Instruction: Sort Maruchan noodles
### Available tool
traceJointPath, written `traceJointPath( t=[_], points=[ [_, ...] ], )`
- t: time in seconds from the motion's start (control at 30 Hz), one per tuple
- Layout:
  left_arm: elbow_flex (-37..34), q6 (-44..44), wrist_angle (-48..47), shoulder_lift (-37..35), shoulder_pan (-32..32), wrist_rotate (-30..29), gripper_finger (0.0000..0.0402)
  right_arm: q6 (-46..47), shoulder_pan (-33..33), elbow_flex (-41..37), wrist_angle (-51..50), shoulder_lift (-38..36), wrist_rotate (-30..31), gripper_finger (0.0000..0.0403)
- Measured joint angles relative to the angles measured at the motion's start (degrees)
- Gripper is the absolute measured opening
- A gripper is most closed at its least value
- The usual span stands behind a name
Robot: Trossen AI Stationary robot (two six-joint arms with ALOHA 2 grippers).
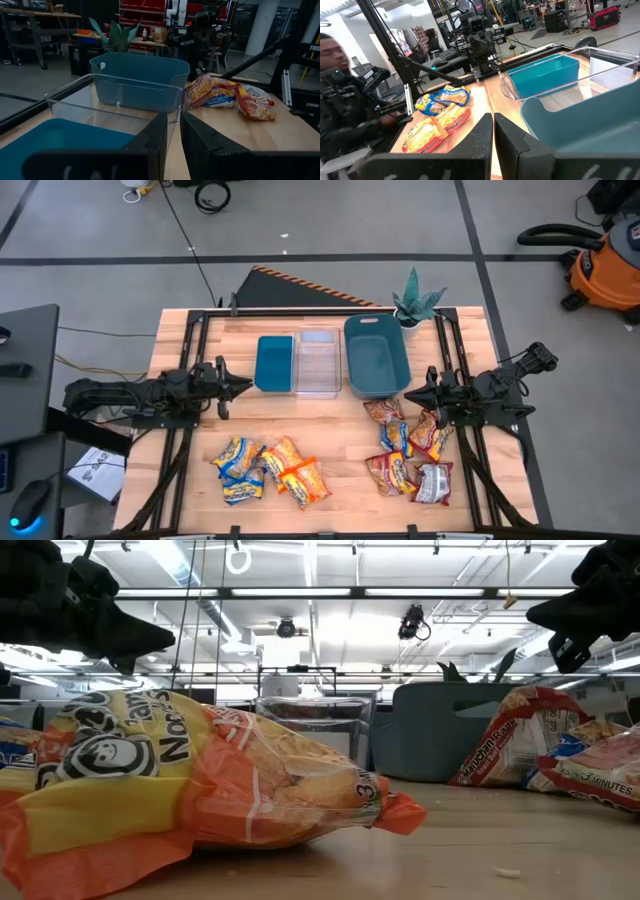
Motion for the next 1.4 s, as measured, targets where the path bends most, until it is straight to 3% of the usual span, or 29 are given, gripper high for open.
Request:
traceJointPath(
  t=[0.9,1.4],
  points=[
    [0.00,-0.42,0.15,0.02,0.00,0.02,0.0057,0.02,-0.01,-0.01,0.00,0.01,0.00,0.0022],
    [-0.01,-24.06,5.01,0.02,-0.02,0.52,0.0057,0.02,-0.01,-0.01,0.01,0.00,0.00,0.0022]
  ],
)
